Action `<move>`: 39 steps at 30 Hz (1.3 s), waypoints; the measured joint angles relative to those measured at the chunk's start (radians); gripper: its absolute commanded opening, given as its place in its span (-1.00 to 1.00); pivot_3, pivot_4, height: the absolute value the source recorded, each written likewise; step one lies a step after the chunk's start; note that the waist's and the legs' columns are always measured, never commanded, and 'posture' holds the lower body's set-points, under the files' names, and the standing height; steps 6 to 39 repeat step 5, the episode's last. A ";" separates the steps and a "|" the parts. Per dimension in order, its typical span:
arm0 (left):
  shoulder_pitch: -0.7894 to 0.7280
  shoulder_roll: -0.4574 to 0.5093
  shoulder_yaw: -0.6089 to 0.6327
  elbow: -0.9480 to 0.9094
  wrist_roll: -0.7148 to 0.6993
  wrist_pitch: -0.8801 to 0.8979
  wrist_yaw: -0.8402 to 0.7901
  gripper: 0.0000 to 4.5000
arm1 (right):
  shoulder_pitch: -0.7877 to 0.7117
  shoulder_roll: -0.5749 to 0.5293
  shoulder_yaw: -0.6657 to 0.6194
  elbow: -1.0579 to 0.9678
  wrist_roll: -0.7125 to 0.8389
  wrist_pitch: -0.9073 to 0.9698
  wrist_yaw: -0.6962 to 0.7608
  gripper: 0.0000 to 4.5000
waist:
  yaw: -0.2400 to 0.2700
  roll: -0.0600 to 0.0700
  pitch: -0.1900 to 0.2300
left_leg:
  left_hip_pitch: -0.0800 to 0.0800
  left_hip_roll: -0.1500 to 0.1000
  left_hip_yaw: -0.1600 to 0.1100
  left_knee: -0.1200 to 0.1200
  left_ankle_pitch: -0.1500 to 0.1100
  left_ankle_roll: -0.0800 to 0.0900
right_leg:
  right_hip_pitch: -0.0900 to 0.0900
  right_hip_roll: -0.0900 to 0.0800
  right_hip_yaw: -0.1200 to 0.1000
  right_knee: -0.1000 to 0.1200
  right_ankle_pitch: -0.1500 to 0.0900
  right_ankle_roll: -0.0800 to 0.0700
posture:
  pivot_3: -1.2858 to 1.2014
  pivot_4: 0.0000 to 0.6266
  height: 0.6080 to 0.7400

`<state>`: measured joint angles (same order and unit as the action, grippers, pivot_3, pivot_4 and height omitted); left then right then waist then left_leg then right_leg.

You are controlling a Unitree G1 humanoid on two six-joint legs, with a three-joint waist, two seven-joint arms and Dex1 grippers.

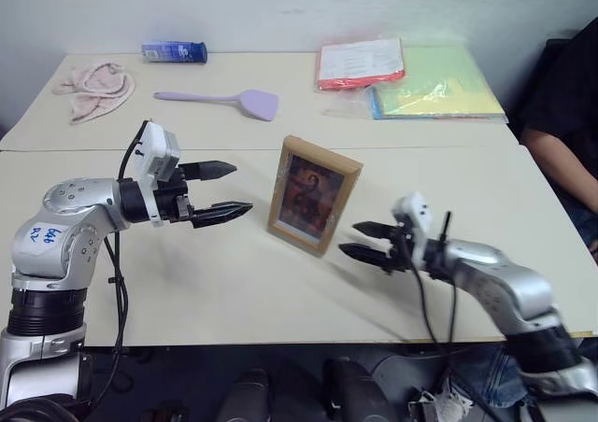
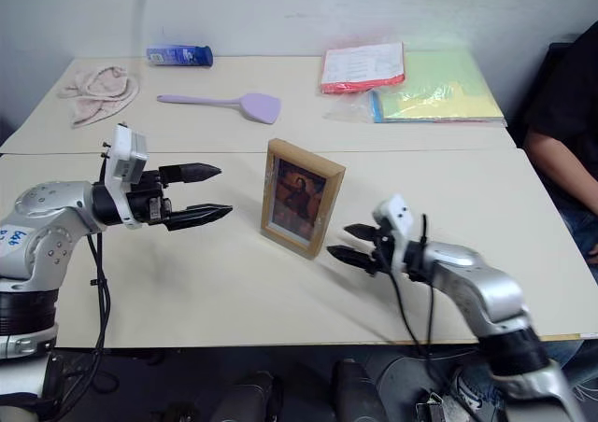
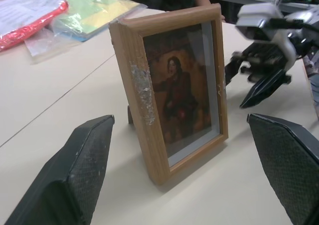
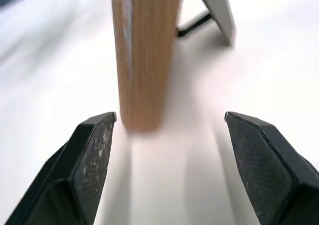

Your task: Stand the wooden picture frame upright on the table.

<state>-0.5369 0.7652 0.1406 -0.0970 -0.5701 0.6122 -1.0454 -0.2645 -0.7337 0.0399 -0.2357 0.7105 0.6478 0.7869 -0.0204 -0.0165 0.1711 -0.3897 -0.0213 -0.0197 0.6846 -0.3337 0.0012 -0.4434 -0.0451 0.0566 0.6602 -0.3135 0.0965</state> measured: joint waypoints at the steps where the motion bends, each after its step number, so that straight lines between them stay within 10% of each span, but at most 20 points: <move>1: -0.005 0.001 -0.007 0.008 0.008 -0.016 -0.010 1.00 | 0.046 -0.055 -0.067 -0.046 0.046 0.030 0.035 0.61 | 0.001 0.001 0.000 | 0.000 0.000 0.000 0.000 0.000 0.000 | 0.000 0.000 0.000 0.000 0.000 0.000 | 0.03 -0.52 1.00; 5: -0.028 0.003 -0.016 0.077 0.025 -0.045 -0.034 1.00 | 0.142 -0.255 -0.409 -0.141 0.218 0.133 0.155 0.61 | 0.003 -0.001 0.000 | 0.003 0.001 0.001 -0.001 -0.003 0.005 | 0.002 0.002 0.001 -0.001 0.000 0.000 | 0.03 -0.52 1.00; 39: -0.028 0.003 -0.016 0.077 0.025 -0.045 -0.034 1.00 | 0.142 -0.255 -0.409 -0.141 0.218 0.133 0.155 0.61 | 0.003 -0.001 0.000 | 0.003 0.001 0.001 -0.001 -0.003 0.005 | 0.002 0.002 0.001 -0.001 0.000 0.000 | 0.03 -0.52 1.00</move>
